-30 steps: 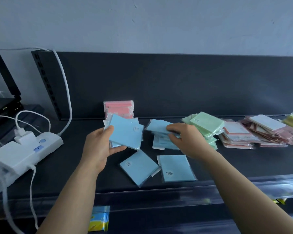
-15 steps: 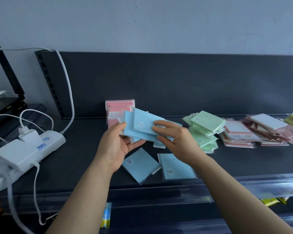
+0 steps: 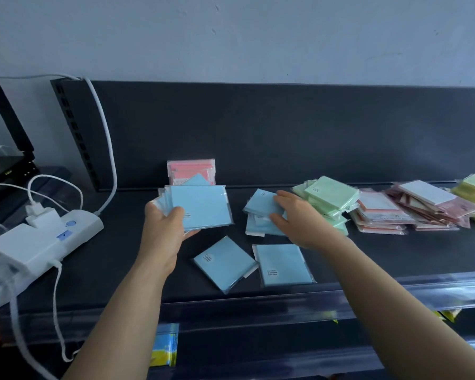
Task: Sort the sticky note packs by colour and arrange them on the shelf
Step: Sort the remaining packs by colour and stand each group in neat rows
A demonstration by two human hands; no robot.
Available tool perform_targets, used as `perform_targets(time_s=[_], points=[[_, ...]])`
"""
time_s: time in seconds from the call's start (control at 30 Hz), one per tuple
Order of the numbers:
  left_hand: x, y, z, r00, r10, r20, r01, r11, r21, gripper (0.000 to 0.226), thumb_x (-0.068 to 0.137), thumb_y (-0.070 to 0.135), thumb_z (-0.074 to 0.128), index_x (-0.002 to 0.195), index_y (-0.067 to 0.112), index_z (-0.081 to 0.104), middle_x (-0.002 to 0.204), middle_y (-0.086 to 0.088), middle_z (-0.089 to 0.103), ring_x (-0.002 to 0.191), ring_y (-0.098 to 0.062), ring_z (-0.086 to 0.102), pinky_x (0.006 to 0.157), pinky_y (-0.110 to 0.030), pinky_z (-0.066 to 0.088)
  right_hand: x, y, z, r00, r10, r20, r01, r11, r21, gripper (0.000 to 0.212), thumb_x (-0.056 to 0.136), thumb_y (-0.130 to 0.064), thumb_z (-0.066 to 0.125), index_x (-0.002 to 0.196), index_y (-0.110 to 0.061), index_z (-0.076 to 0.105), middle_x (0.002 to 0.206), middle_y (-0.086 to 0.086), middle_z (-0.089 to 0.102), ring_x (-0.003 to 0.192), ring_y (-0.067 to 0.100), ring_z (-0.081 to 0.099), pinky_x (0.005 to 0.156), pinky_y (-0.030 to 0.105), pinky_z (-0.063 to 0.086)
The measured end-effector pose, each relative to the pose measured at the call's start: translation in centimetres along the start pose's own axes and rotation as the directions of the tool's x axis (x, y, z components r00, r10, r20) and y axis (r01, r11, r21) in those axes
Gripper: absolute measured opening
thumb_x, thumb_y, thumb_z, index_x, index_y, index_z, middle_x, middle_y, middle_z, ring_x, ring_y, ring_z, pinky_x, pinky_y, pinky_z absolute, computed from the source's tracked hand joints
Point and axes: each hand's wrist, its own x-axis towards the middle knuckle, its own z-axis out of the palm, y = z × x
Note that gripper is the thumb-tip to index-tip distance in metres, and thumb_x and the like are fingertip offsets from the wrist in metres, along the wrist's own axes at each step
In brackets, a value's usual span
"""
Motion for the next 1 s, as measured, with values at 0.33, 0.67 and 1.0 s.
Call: perform_targets(time_s=[0.33, 0.67, 1.0], points=[[-0.2, -0.4, -0.3, 1.0, -0.008, -0.024, 0.008, 1.0, -0.026, 0.037, 0.093, 0.0, 0.043, 0.126, 0.014, 0.051, 0.114, -0.001, 0.068, 0.102, -0.016, 0.068, 0.074, -0.036, 0.06, -0.8, 0.4, 0.8, 1.0, -0.001, -0.022, 0.002, 0.998, 0.064, 0.054, 0.085, -0.04, 0.067, 0.133, -0.024, 0.049, 0.14, -0.001, 0.038, 0.122, 0.02, 0.043, 0.099, 0.027, 0.036], [-0.5, 0.0, -0.3, 1.0, -0.012, -0.026, 0.011, 1.0, -0.022, 0.036, 0.094, 0.001, 0.045, 0.126, 0.015, 0.05, 0.116, 0.0, 0.067, 0.102, -0.016, 0.067, 0.078, -0.039, 0.06, -0.6, -0.4, 0.8, 0.997, 0.046, 0.057, -0.05, 0.995, 0.081, 0.064, 0.075, -0.046, 0.074, 0.125, -0.032, 0.036, 0.125, 0.0, 0.038, 0.116, 0.022, 0.035, 0.09, 0.032, 0.035], [-1.2, 0.5, -1.5, 0.998, 0.005, -0.065, -0.007, 1.0, -0.031, 0.033, 0.093, 0.0, 0.045, 0.124, 0.014, 0.05, 0.112, 0.0, 0.067, 0.1, -0.015, 0.067, 0.07, -0.033, 0.059, -0.8, -0.9, 0.5, 1.0, 0.025, -0.006, -0.024, 0.996, 0.087, 0.062, 0.072, -0.048, 0.076, 0.126, -0.031, 0.051, 0.123, -0.003, 0.051, 0.09, 0.009, 0.046, 0.077, 0.023, 0.036]])
